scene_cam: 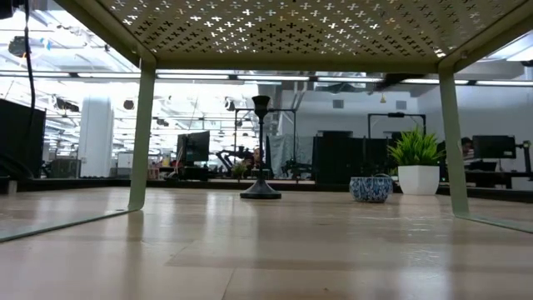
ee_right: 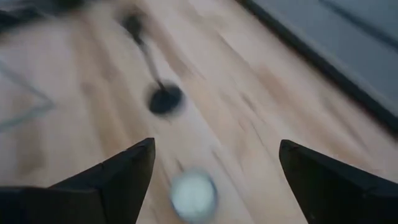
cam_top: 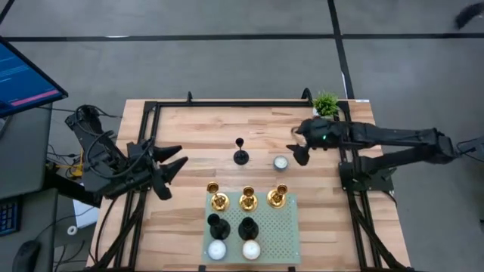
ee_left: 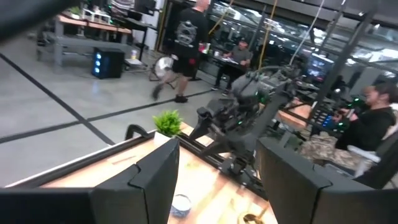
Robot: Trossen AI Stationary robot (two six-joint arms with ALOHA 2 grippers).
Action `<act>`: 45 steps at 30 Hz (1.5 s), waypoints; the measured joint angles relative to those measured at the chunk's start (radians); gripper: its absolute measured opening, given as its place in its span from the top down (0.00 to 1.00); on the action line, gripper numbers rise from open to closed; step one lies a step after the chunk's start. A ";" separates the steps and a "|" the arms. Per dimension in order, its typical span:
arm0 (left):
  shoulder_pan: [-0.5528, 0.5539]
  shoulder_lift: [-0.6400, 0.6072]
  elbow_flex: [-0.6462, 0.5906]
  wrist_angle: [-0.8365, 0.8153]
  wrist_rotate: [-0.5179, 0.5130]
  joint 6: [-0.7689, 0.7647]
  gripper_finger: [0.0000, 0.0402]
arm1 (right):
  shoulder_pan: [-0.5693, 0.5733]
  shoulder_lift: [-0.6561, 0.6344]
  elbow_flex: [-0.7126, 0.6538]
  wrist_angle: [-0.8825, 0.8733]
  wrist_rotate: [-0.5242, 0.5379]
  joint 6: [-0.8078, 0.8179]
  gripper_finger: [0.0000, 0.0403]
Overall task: Pick & Place candle stick holders
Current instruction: Put the black candle holder on the shelf aligned with the other black candle holder
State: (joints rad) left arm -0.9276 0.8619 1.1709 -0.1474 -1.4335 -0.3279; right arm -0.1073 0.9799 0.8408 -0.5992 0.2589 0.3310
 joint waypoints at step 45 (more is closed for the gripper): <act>0.000 0.001 0.000 0.018 -0.138 0.010 0.47 | -0.168 0.873 -0.008 1.231 -0.525 -0.296 0.20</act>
State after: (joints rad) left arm -0.9279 0.8631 1.1713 -0.1297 -1.5713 -0.3183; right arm -0.2752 1.8532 0.8330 0.6319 -0.2657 0.0353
